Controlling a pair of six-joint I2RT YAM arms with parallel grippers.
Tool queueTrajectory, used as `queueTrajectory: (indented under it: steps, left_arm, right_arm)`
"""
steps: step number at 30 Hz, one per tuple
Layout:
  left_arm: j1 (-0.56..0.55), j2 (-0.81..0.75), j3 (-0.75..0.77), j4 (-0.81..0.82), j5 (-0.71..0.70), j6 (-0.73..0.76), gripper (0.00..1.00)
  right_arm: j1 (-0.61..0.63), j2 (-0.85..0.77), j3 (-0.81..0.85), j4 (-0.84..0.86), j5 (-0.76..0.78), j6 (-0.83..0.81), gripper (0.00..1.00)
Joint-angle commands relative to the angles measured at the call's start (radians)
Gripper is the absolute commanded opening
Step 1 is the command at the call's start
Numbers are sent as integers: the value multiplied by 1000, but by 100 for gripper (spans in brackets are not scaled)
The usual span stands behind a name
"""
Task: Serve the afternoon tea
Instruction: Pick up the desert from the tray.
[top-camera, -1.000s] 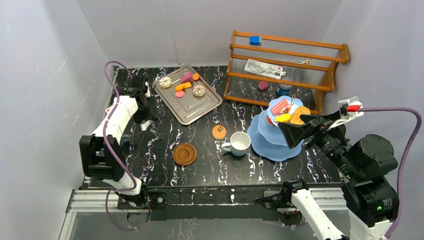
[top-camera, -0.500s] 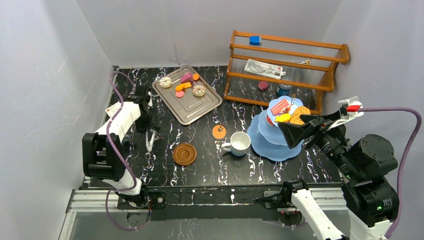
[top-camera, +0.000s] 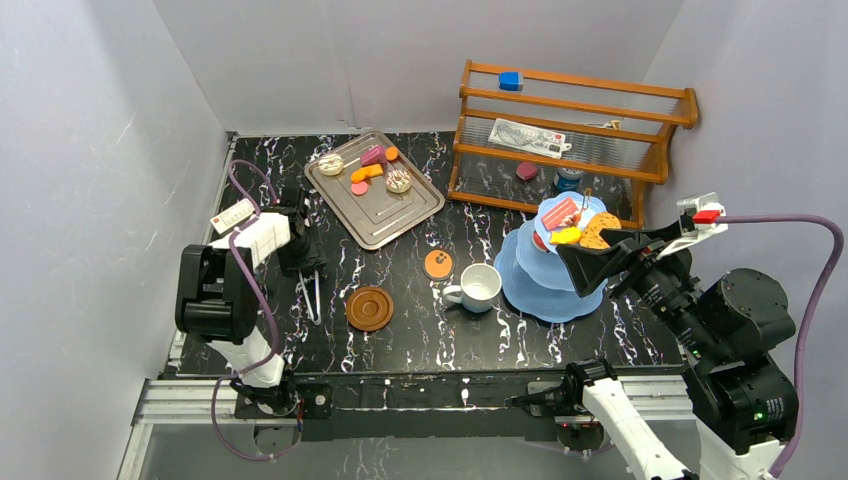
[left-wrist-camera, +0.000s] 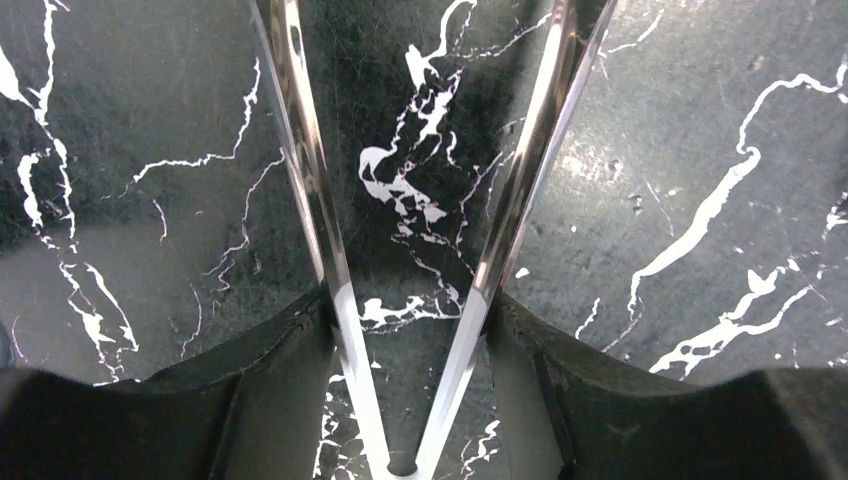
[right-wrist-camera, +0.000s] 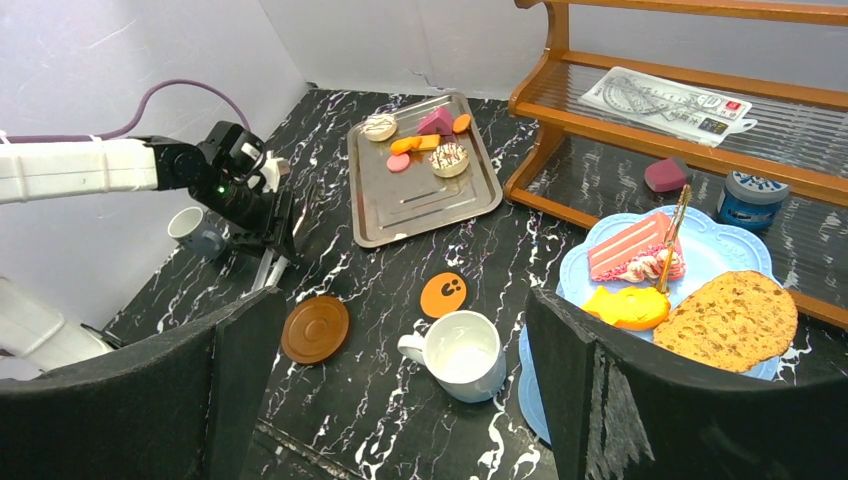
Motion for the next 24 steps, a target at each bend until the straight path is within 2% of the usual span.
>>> queueTrajectory:
  steps: [1,10,18,24]
  left_arm:
    - [4,24,-19,47,-11,-16,53]
    - [4,9,-47,51,65,55,66]
    - [4,-49,-70,24,55,72,69]
    - [4,-52,-77,21,33,71,66]
  right_arm:
    - [0,-4,19,36,20,-18,99]
    - [-1,-2,10,47,9,-16,99]
    - [0,-6,-1,50,-1,-7,99]
    - [0,0,17,44,1,-6,99]
